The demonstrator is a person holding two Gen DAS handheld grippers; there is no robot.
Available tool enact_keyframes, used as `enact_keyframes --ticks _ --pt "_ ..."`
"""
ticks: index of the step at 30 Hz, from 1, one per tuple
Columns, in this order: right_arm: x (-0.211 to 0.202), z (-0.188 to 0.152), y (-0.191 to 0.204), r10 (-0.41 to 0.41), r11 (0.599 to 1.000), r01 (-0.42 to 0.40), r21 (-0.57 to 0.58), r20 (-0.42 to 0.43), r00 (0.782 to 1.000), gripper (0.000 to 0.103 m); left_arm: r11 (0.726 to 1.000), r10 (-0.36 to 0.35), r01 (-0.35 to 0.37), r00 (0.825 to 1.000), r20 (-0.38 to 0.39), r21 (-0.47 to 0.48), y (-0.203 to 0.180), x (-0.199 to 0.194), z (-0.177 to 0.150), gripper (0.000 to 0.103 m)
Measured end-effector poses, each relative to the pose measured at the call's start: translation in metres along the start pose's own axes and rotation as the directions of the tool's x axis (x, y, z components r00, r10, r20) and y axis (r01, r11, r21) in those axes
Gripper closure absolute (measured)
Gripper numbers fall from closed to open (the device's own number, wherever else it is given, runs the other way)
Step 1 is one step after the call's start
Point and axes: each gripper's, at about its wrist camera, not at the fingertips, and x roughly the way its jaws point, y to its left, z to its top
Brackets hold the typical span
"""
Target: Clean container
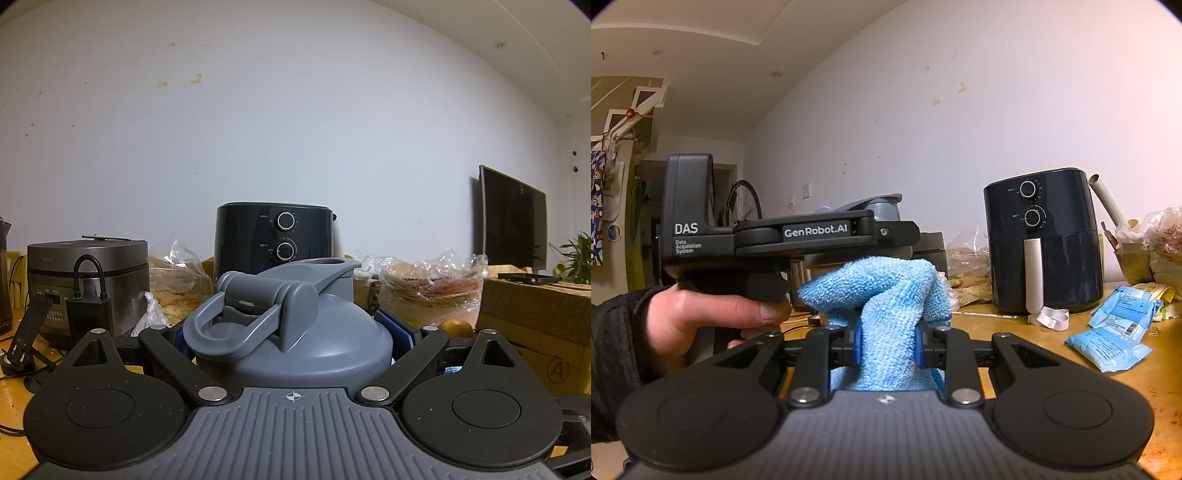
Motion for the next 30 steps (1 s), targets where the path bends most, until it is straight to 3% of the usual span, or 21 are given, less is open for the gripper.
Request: enact_keyframes --ticks 30 --pt "-0.0019 -0.0009 -0.0008 0.010 1.000 -0.010 0.000 0.013 1.000 0.078 1.000 -0.018 0.018 1.000 -0.007 0.001 0.0036 0.0011 0.0022 0.008"
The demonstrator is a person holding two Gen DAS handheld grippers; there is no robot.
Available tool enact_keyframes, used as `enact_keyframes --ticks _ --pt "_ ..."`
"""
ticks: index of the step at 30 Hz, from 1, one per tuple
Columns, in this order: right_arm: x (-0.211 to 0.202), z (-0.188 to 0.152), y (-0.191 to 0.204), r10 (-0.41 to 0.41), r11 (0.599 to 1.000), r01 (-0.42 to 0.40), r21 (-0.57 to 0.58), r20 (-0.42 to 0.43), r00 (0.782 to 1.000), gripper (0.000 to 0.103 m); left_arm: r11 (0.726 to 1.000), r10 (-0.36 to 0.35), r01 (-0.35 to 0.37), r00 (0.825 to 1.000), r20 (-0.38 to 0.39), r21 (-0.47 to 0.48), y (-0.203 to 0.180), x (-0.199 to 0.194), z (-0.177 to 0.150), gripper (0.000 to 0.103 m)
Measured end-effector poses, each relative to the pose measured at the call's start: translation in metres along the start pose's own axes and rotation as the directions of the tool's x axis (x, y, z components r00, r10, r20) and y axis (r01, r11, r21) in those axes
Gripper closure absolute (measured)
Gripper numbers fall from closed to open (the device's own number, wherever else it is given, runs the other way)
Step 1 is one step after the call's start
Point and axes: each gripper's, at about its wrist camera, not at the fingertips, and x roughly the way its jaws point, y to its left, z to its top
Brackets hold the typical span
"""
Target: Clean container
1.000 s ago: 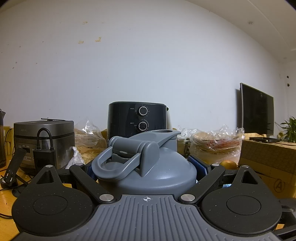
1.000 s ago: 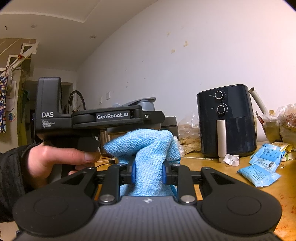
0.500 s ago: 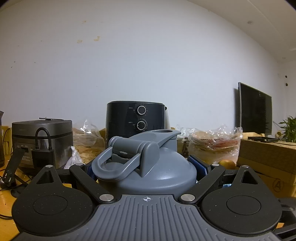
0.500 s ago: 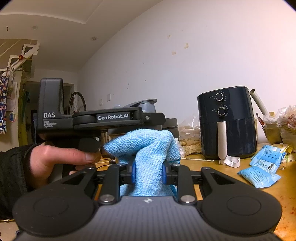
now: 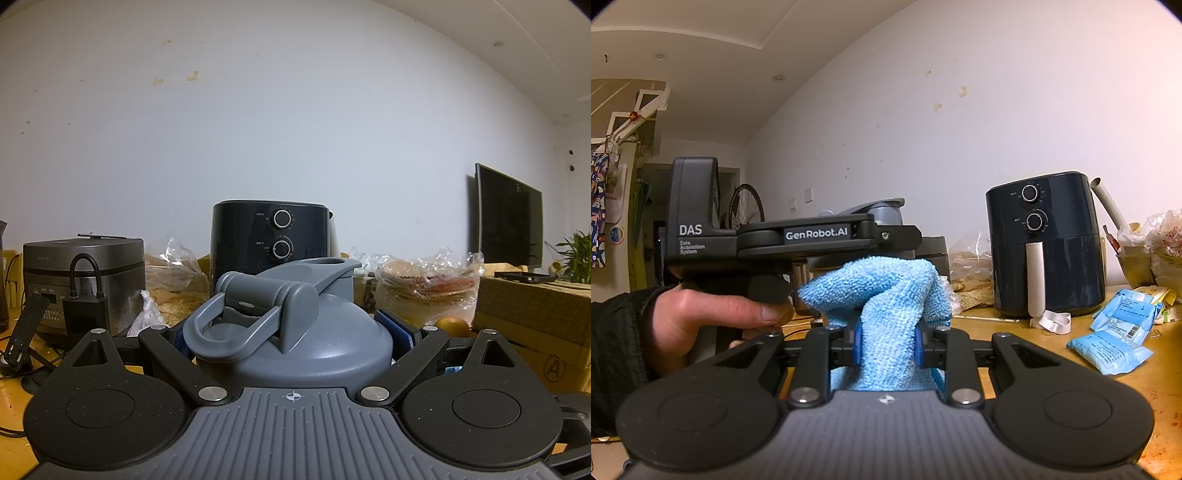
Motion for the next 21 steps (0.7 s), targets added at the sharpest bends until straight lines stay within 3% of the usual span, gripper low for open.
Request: enact_keyframes --ticks 21 --pt "-0.0041 -0.0014 0.0009 0.002 1.000 -0.002 0.000 0.002 1.000 0.078 0.999 -0.032 0.032 0.999 -0.002 0.000 0.0032 0.0002 -0.0007 0.008"
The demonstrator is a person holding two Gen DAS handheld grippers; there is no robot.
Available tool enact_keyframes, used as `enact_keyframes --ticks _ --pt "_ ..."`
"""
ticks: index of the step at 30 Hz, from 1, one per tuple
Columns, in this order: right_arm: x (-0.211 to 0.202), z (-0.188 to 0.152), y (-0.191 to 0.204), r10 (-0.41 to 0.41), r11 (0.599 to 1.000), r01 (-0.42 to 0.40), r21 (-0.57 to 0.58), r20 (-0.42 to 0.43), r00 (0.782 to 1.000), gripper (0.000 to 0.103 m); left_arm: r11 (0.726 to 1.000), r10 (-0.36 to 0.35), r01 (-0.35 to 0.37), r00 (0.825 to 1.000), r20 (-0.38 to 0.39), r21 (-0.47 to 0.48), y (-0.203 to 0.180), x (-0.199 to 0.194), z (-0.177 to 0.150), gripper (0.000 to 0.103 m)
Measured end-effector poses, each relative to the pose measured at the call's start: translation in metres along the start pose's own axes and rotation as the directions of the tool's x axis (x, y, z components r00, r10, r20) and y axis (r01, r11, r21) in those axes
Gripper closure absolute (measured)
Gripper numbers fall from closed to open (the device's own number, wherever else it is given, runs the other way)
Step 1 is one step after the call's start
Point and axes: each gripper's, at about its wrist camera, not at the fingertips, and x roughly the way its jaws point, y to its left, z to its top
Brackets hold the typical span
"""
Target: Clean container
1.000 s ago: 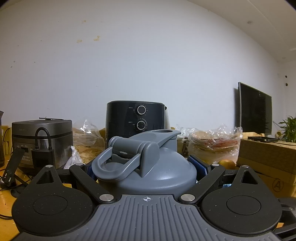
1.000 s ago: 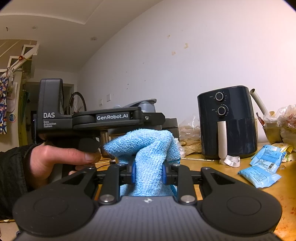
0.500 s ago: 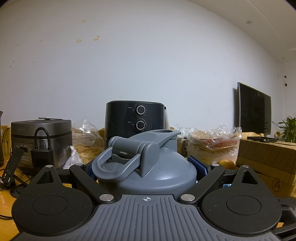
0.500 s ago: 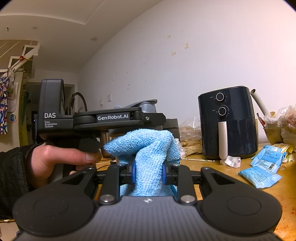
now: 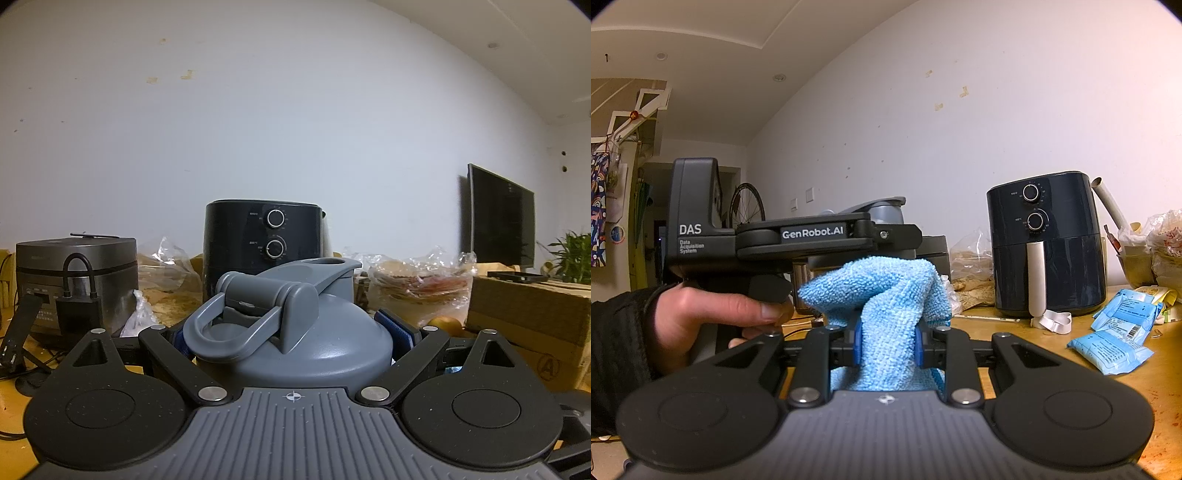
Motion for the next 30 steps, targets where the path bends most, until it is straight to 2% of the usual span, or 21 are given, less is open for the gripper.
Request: enact_keyframes --ticks 30 --pt "0.0027 0.0010 0.0003 0.001 1.000 -0.001 -0.002 0.002 1.000 0.078 1.000 -0.001 0.001 1.000 -0.004 -0.002 -0.0009 -0.0001 -0.0002 0.008"
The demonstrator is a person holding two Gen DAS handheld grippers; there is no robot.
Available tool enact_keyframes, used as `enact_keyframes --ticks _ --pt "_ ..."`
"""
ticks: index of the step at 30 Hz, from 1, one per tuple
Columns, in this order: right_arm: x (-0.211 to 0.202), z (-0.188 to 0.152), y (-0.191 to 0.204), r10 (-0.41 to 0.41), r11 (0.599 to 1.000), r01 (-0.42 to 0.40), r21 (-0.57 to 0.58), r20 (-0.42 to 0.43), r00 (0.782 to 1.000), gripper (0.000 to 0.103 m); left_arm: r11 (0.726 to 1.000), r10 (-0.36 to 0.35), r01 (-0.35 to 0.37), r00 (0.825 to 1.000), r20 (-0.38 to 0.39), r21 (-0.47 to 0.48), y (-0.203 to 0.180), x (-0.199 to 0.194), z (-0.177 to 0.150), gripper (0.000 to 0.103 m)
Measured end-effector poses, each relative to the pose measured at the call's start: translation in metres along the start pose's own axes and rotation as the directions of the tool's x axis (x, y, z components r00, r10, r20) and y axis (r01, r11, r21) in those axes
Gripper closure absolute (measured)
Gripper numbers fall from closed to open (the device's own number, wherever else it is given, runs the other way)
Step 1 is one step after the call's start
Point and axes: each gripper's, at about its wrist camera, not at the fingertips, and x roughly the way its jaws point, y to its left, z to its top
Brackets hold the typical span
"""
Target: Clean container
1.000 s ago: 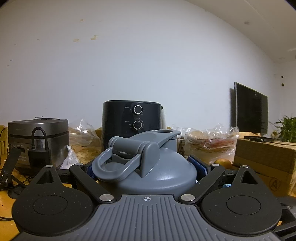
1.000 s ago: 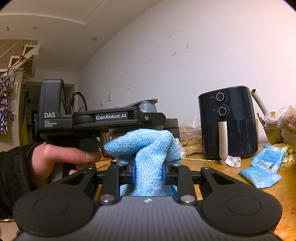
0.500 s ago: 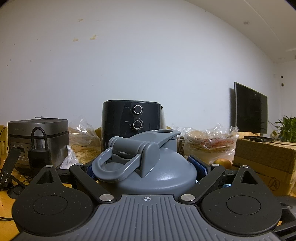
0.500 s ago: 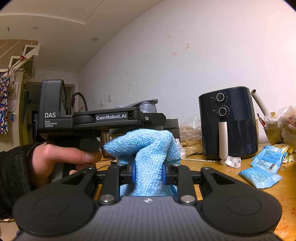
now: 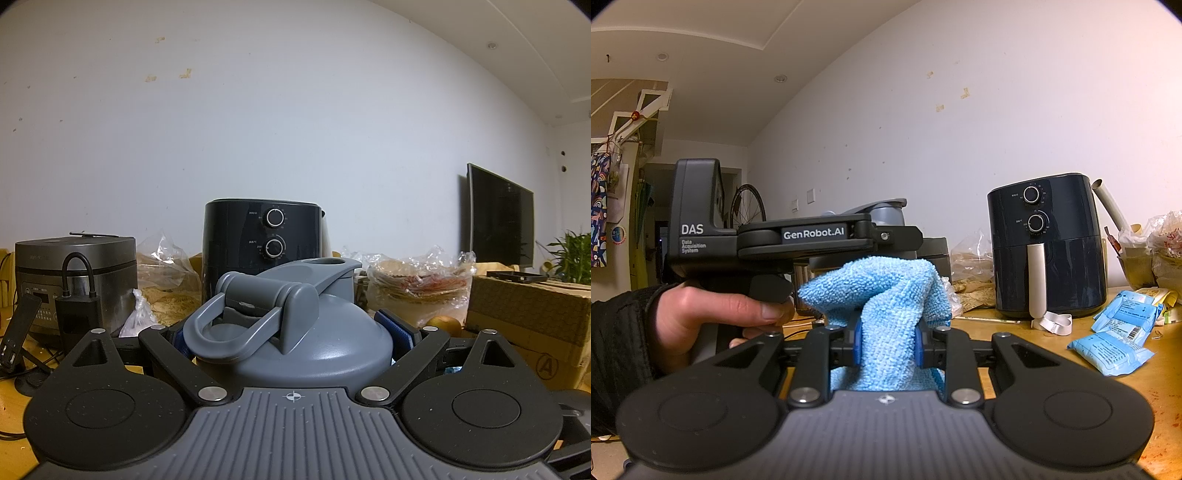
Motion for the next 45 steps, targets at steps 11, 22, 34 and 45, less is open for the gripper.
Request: enact_keyframes --ticks 11,22,34,45 --pt "0.000 0.001 0.000 0.000 1.000 0.000 -0.002 0.000 1.000 0.078 1.000 -0.001 0.001 1.000 -0.001 -0.001 0.000 0.000 0.000 0.008" --pt "-0.001 0.001 0.000 0.000 1.000 0.000 -0.002 0.000 1.000 0.078 1.000 -0.014 0.014 1.000 0.002 0.001 0.001 0.000 0.000 0.008" --pt "-0.002 0.001 0.001 0.001 1.000 -0.001 -0.006 -0.003 1.000 0.078 0.994 -0.113 0.113 0.994 -0.001 0.007 0.014 -0.001 0.000 0.008" --pt "-0.003 0.001 0.001 0.004 1.000 -0.004 -0.014 -0.003 1.000 0.078 0.977 -0.211 0.211 0.978 -0.004 0.017 0.027 -0.001 -0.001 0.008"
